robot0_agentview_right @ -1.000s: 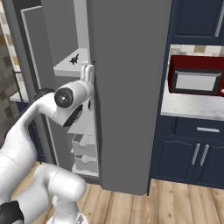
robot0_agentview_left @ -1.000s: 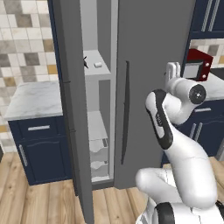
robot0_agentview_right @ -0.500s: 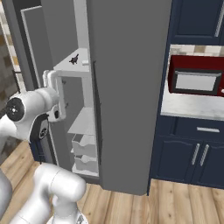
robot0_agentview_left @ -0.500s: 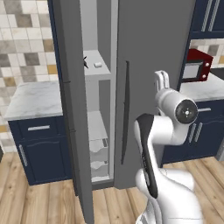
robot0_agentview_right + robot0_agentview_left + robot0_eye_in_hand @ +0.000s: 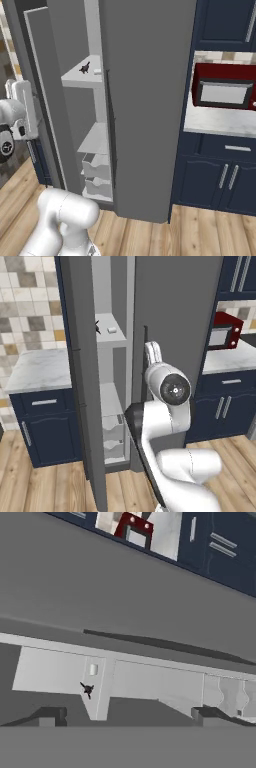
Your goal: There's a fish in the fridge that needs to be moved to the freezer for freezing. Pick up the fish from the fridge, place it on any shelf in the freezer, and close the fridge and freezer doors when done.
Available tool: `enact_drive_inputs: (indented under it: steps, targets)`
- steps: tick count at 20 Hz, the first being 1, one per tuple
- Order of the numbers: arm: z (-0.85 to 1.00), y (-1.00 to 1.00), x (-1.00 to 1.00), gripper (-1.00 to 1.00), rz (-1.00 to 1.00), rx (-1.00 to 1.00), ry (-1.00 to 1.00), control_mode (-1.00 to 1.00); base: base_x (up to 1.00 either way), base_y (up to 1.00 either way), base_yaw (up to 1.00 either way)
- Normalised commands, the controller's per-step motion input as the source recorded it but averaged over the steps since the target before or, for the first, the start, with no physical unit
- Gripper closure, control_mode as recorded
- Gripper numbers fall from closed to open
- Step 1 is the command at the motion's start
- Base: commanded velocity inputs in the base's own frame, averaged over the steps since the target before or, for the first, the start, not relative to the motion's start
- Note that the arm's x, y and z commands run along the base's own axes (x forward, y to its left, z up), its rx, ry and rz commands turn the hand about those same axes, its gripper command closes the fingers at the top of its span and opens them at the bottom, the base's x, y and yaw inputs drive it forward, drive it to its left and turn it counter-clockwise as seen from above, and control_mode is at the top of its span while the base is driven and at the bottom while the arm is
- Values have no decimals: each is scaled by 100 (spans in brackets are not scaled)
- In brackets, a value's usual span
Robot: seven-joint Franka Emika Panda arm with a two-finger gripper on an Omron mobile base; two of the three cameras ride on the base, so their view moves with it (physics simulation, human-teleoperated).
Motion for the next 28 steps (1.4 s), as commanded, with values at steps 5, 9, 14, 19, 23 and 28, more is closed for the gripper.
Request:
enact_drive_inputs:
  steps: [5,9,14,19,23,28]
  targets:
    - [-12,83,-5,-100,0,0,0,-100,0,0,0]
    - [-16,77,0,-100,0,-6,0,-100,0,0,0]
    - [-35,61,1,-100,-4,-12,0,-100,0,0,0]
    - [-47,36,6,-100,-8,-10,0,-100,0,0,0]
    - [-42,23,37,-100,-8,-11,0,-100,0,0,0]
    - [-29,38,33,-100,-10,-13,0,-100,0,0,0]
